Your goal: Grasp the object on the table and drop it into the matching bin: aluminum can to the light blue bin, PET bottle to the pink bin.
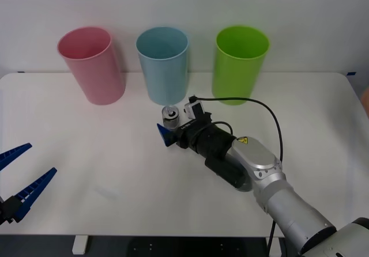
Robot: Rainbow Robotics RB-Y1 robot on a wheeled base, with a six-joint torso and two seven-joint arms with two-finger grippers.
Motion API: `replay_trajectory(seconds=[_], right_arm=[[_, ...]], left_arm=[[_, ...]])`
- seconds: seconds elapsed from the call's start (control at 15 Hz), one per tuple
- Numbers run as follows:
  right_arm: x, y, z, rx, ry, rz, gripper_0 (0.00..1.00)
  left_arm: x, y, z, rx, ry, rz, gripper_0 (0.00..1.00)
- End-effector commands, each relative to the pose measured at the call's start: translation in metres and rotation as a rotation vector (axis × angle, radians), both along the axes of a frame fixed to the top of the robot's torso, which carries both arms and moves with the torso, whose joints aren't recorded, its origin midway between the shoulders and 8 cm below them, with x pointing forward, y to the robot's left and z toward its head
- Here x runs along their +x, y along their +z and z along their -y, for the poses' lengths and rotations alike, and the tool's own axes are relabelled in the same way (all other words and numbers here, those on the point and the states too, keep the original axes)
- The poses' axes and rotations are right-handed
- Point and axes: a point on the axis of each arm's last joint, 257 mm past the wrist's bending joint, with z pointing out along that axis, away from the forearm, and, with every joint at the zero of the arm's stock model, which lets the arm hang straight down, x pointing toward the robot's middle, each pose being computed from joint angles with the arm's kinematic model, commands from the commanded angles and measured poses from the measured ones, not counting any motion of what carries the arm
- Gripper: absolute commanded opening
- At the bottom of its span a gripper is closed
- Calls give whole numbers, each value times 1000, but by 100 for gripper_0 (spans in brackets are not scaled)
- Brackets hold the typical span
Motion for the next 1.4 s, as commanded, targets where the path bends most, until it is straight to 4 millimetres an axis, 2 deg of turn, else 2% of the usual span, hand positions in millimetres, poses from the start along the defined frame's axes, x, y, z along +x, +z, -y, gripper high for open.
replay_trajectory(seconds=[0.07, 0.27, 0.33, 0.4, 0.47, 1.07, 1.4], right_arm=[[0, 1, -2, 3, 1, 0, 100], [0, 1, -2, 2, 2, 1, 100], [0, 1, -2, 2, 2, 1, 84], [0, 1, -1, 2, 1, 0, 21], [1, 1, 0, 3, -4, 1, 6], [3, 1, 4, 2, -13, 0, 4], [9, 10, 17, 17, -40, 18, 3]], left_arm=[[0, 0, 0, 0, 0, 0, 100], [0, 0, 0, 0, 0, 0, 100], [0, 0, 0, 0, 0, 0, 100], [0, 0, 0, 0, 0, 0, 100], [0, 0, 0, 0, 0, 0, 100], [0, 0, 0, 0, 0, 0, 100], [0, 0, 0, 0, 0, 0, 100]])
